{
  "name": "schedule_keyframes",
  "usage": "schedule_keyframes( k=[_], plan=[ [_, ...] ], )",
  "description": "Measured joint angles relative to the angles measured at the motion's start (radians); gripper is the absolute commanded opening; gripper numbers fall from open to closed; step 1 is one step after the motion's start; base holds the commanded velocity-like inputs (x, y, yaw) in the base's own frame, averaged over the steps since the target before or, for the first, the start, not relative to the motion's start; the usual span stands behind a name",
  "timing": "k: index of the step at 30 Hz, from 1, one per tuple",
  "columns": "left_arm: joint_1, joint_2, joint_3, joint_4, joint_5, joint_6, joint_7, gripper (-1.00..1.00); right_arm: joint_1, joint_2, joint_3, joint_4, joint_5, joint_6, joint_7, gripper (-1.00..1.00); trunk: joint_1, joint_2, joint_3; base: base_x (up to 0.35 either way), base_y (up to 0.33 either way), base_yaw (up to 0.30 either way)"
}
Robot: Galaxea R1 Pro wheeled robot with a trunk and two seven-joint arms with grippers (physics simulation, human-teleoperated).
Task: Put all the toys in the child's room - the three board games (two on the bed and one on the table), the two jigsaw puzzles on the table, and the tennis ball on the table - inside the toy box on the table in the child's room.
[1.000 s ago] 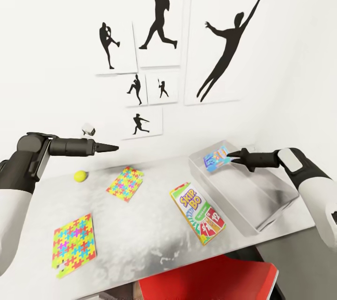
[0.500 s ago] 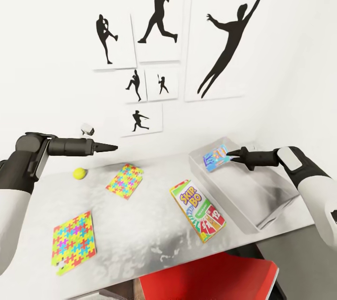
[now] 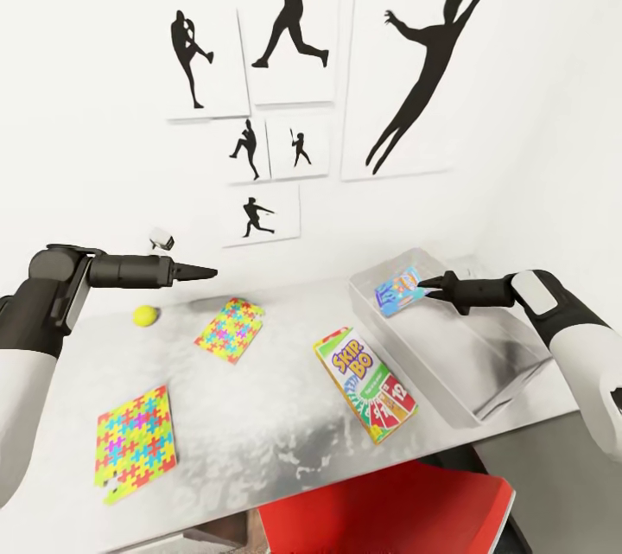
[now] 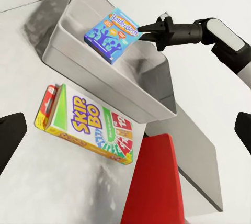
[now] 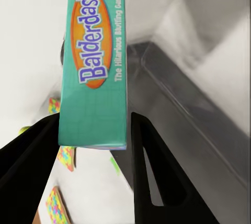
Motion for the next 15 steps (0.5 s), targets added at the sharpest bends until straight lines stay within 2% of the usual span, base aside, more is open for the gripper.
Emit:
schedule_keyframes(
  k=[15],
  plan=[
    [0.0,0.004,0.0,0.0,-0.001,0.0,0.0,1.0,-0.012,-0.002,0.0,0.0,0.0,0.0,-0.001,-1.0,0.0,0.0,-0.025,0.0,0.0,0.0]
  ],
)
